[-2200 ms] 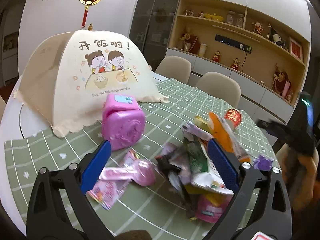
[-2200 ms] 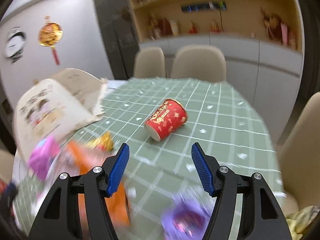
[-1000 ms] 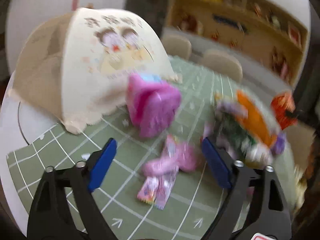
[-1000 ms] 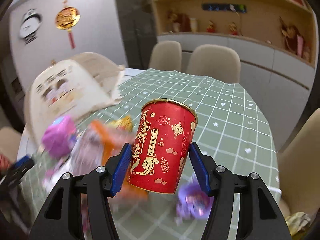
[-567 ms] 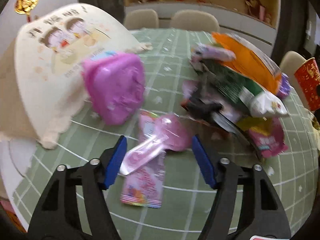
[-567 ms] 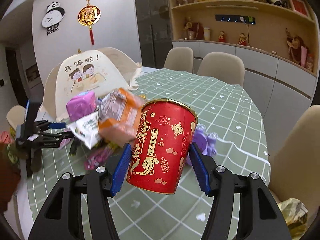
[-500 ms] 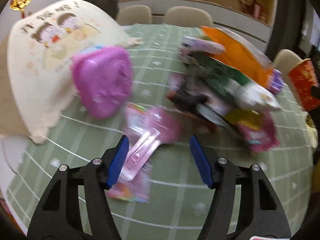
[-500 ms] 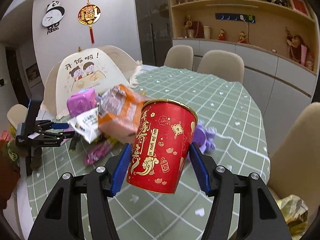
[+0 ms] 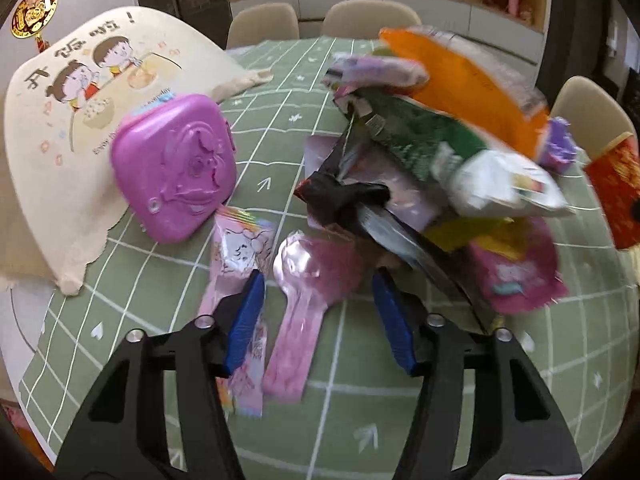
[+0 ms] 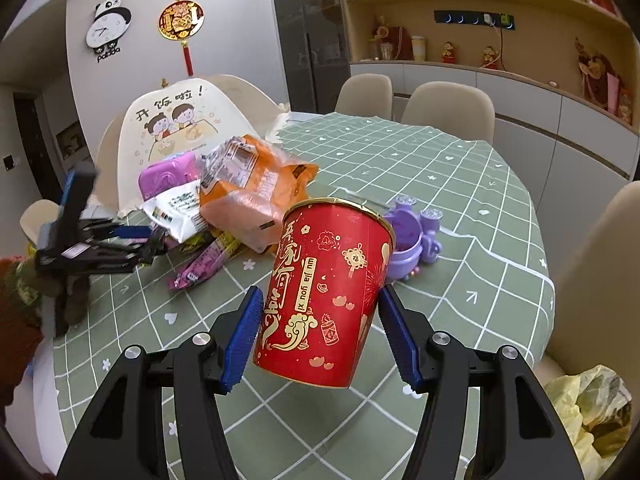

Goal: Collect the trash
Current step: 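Grasp the red paper cup with the right gripper while the left gripper grasps a pink wrapper, then carry the red cup and pink wrapper to the yellow-bagged bin and release both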

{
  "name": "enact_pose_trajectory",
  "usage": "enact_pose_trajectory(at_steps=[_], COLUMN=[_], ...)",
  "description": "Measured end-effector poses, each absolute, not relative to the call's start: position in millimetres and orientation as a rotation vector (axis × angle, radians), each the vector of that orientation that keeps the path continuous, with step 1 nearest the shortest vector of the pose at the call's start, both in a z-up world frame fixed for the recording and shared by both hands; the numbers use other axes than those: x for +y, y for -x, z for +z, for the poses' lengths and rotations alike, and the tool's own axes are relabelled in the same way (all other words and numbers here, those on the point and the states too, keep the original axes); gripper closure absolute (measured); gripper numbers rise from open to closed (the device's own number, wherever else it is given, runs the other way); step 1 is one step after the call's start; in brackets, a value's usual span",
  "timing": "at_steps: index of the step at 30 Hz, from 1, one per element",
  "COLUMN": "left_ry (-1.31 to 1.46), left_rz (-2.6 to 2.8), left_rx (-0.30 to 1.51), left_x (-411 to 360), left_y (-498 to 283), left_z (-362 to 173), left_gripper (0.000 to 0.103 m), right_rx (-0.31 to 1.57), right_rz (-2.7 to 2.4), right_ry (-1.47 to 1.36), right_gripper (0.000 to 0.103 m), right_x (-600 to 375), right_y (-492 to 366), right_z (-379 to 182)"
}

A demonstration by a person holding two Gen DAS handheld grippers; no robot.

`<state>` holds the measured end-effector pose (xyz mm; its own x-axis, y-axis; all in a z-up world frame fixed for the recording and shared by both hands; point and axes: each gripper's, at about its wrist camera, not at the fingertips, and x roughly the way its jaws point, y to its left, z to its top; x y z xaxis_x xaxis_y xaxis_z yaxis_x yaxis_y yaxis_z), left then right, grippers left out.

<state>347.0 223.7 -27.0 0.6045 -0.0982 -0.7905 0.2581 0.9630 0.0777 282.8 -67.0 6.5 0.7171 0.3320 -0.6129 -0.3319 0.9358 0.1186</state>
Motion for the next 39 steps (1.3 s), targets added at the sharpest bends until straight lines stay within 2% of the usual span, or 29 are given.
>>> enact_pose_trajectory(at_steps=[6, 17, 27, 39], left_ry=[-0.079, -0.06, -0.127, -0.101], left_rz=[-0.198, -0.17, -0.313, -0.557], left_rx=[0.881, 0.719, 0.589, 0.596], left_x=[234, 208, 91, -71], left_y=[-349, -249, -212, -223], left_z=[-18, 48, 85, 71], left_gripper=[0.058, 0.057, 0.057, 0.057], right_rx=[0.674, 0.607, 0.537, 0.509], right_rz=[0.369, 0.402, 0.342, 0.1], right_ry=[0.022, 0.006, -0.013, -0.09], right_gripper=[0.047, 0.047, 0.046, 0.046], right_x=[-71, -78, -128, -271], right_y=[-274, -249, -223, -190], right_z=[9, 27, 45, 43])
